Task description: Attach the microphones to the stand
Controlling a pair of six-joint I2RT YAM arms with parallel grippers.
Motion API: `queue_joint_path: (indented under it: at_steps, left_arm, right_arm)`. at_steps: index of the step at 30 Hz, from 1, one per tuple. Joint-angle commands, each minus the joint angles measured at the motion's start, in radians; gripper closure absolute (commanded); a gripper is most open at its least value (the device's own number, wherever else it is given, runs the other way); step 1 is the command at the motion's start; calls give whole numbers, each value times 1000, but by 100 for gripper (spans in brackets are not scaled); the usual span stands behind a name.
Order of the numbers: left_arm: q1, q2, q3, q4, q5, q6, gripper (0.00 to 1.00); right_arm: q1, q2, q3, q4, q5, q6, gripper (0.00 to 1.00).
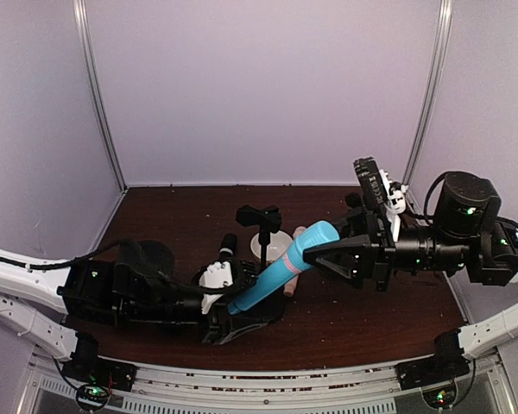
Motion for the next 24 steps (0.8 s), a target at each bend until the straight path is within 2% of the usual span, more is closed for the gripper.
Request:
queue_joint_path:
  at_steps: [1, 6, 8, 10, 14, 19, 24]
  left_arm:
    - [0, -1, 23, 28, -24, 8, 39]
    - [0, -34, 9, 3, -12, 17, 49]
    - [0, -51, -2, -3, -21, 12, 47]
    - [0, -73, -14, -8, -19, -5, 39]
    - [21, -116, -39, -19, 168, -11, 31]
    - [40, -104, -23, -63, 313, -7, 33]
    - [42, -88, -16, -71, 376, 3, 40]
  right_arm:
    - [-6, 18, 8, 58, -50, -6, 73]
    - [-7, 30, 14, 75, -57, -12, 73]
    - [-6, 31, 14, 78, -63, -14, 73]
    - [-7, 30, 11, 82, -92, -31, 73]
    - [-6, 30, 9, 78, -214, -103, 73]
    - [-7, 60, 33, 40, -350, -176, 72]
    - [-7, 68, 34, 63, -379, -191, 71]
